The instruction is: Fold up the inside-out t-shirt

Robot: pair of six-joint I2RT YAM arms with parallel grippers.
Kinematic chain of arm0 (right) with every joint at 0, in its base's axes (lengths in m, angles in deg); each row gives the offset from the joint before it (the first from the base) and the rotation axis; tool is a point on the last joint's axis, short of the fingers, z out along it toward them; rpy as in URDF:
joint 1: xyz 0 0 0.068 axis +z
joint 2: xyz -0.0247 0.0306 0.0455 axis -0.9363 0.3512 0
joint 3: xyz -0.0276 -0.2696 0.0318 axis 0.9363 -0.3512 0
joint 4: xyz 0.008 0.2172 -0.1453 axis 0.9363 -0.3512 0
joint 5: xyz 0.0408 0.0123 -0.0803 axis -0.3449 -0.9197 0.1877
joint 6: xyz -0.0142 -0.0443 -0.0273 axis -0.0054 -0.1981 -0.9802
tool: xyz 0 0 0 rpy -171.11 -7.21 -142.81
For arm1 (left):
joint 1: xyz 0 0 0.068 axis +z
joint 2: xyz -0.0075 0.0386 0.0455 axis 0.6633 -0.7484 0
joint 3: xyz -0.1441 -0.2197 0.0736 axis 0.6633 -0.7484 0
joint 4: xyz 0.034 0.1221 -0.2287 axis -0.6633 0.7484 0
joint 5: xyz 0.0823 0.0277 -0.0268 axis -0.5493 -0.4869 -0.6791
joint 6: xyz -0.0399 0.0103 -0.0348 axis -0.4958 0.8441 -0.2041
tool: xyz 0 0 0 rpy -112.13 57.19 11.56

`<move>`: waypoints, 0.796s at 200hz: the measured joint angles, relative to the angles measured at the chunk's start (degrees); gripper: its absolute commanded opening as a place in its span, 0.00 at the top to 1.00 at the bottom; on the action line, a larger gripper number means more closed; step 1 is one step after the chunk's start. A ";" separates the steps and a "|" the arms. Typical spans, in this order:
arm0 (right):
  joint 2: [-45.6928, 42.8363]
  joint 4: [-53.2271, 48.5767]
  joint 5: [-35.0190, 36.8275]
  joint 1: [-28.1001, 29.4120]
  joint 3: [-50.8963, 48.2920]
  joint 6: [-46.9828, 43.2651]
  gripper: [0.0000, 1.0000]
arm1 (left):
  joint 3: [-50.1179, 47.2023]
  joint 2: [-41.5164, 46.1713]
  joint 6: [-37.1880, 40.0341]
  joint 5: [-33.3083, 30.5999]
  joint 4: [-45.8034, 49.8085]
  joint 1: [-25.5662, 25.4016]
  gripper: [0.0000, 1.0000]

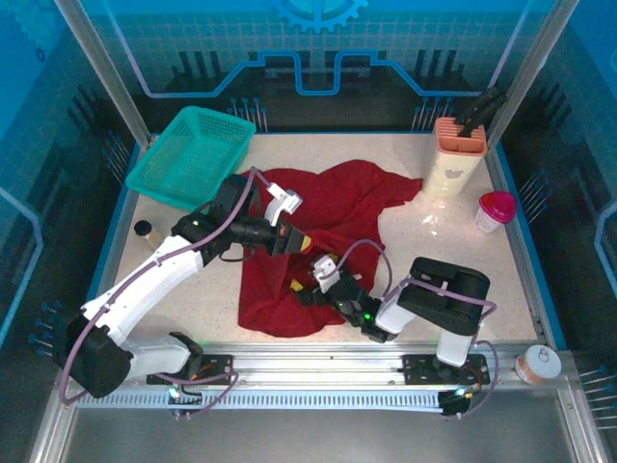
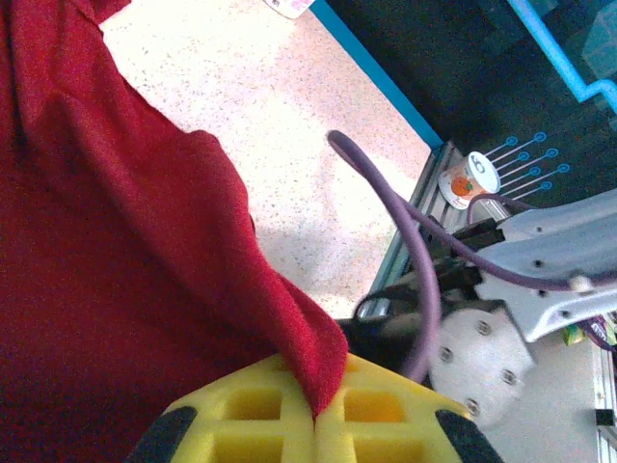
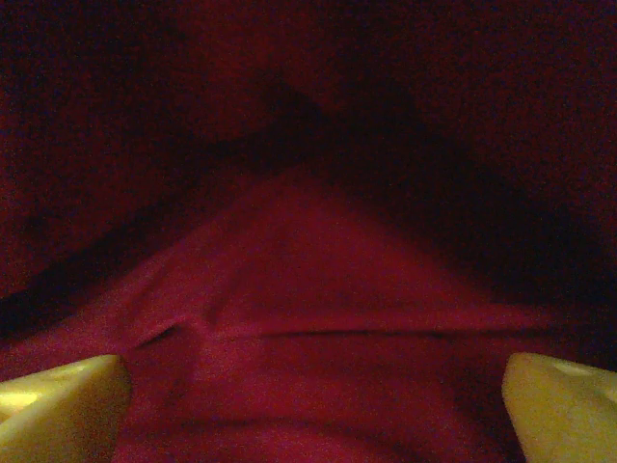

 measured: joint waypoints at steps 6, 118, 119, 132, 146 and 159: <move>0.33 0.15 0.11 -0.98 0.28 1.53 0.00 | 0.46 0.24 0.00 0.02 0.28 0.00 1.00; 7.48 -24.46 -2.34 -14.97 25.09 9.90 0.00 | 6.32 1.97 -3.28 1.29 0.85 0.20 1.00; 7.69 -24.92 -2.69 -15.13 25.38 9.88 0.01 | 6.38 1.97 -3.30 1.38 0.79 0.24 1.00; 9.68 -27.47 -5.60 -16.31 26.99 10.05 0.08 | 6.78 2.23 -3.80 2.08 0.13 0.76 1.00; 11.52 -29.07 -8.81 -17.22 27.10 10.93 0.28 | 6.82 2.84 -4.90 2.78 -0.96 1.73 1.00; 12.31 -28.76 -10.36 -17.64 26.45 10.40 0.48 | 6.82 3.61 -6.29 3.26 -1.84 3.08 1.00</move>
